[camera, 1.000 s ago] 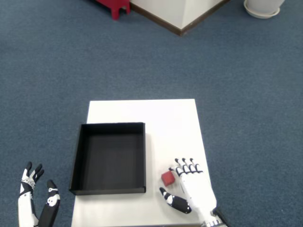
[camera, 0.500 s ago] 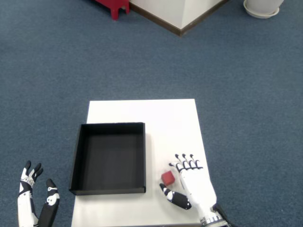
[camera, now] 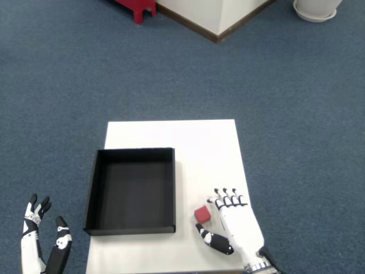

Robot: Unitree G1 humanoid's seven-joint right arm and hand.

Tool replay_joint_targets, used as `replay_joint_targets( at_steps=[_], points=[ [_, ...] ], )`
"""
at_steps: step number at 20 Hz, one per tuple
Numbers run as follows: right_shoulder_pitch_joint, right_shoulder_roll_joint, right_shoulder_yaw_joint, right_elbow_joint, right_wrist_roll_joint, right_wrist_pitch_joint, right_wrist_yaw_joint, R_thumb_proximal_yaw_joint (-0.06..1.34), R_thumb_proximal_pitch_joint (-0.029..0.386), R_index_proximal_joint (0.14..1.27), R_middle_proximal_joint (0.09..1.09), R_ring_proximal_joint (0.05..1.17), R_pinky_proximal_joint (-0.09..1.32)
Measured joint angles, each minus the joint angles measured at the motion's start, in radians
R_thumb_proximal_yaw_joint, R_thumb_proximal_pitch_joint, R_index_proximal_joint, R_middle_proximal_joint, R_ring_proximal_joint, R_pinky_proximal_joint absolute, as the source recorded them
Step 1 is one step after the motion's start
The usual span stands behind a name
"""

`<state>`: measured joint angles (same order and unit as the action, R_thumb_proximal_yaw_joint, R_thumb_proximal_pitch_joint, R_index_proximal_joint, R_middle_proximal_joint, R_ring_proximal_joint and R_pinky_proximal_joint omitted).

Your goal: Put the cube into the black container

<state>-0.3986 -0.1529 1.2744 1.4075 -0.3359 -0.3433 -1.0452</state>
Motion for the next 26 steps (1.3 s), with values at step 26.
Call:
replay_joint_targets(
  at_steps=[26],
  points=[
    [0.019,0.006,0.041,-0.023,0.015,0.055,0.007,0.44,0.065,0.5,0.18,0.19,-0.01]
  ],
)
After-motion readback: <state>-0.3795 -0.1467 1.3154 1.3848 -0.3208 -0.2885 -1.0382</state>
